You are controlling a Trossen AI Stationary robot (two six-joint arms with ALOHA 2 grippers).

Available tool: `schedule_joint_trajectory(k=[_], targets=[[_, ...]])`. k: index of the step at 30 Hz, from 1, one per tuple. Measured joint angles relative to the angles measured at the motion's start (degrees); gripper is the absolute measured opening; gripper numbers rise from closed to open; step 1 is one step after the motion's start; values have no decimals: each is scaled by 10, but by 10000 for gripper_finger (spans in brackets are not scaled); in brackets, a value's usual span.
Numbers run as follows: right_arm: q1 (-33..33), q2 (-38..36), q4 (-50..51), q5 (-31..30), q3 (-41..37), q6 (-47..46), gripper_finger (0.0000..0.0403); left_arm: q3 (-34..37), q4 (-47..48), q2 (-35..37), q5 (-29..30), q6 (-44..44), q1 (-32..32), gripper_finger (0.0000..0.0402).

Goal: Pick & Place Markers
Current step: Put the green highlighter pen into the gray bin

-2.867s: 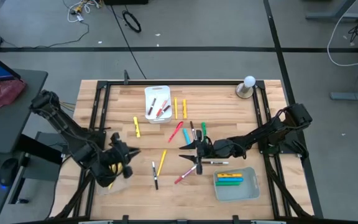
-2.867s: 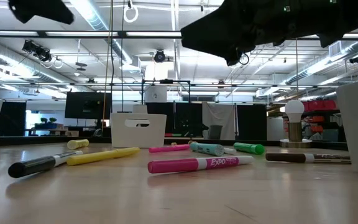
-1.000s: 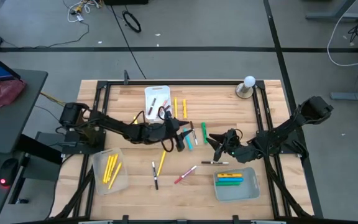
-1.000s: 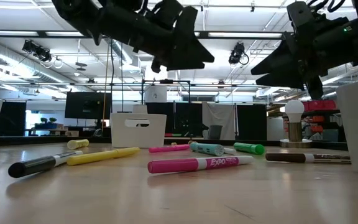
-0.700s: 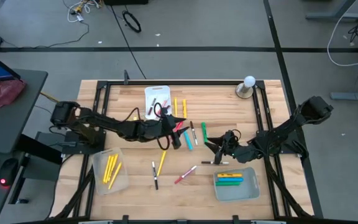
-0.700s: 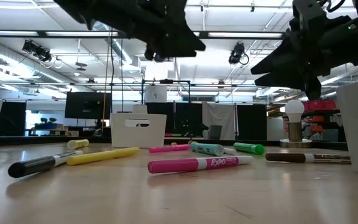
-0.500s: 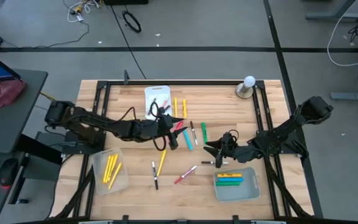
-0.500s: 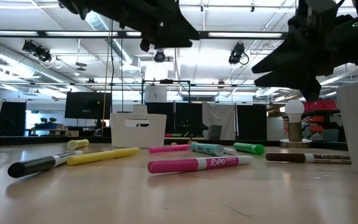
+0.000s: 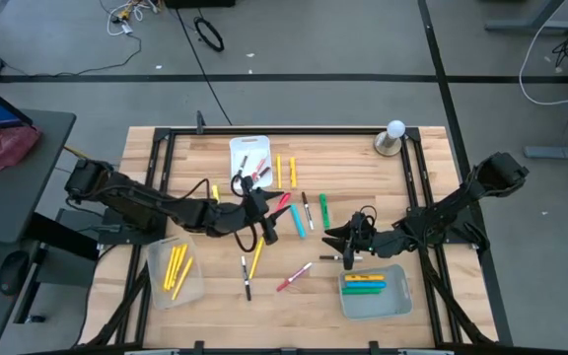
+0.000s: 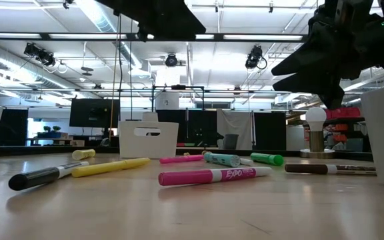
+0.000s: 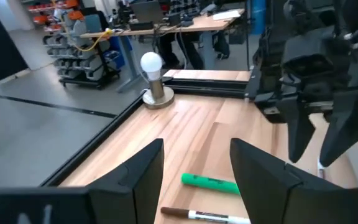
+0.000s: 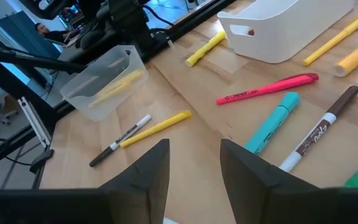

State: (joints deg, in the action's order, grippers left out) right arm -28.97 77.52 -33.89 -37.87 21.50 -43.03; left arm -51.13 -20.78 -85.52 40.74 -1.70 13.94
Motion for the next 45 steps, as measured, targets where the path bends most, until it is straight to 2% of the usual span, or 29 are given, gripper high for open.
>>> schedule_joint_trajectory(k=[12,39,45], targets=[[1,0,0,0,0,7,144,0,10,0,2,-17,28,193],[1,0,0,-1,0,7,144,0,10,-1,2,-17,27,193],[23,0,-75,-9,0,4,144,0,15,-1,2,-16,27,193]])
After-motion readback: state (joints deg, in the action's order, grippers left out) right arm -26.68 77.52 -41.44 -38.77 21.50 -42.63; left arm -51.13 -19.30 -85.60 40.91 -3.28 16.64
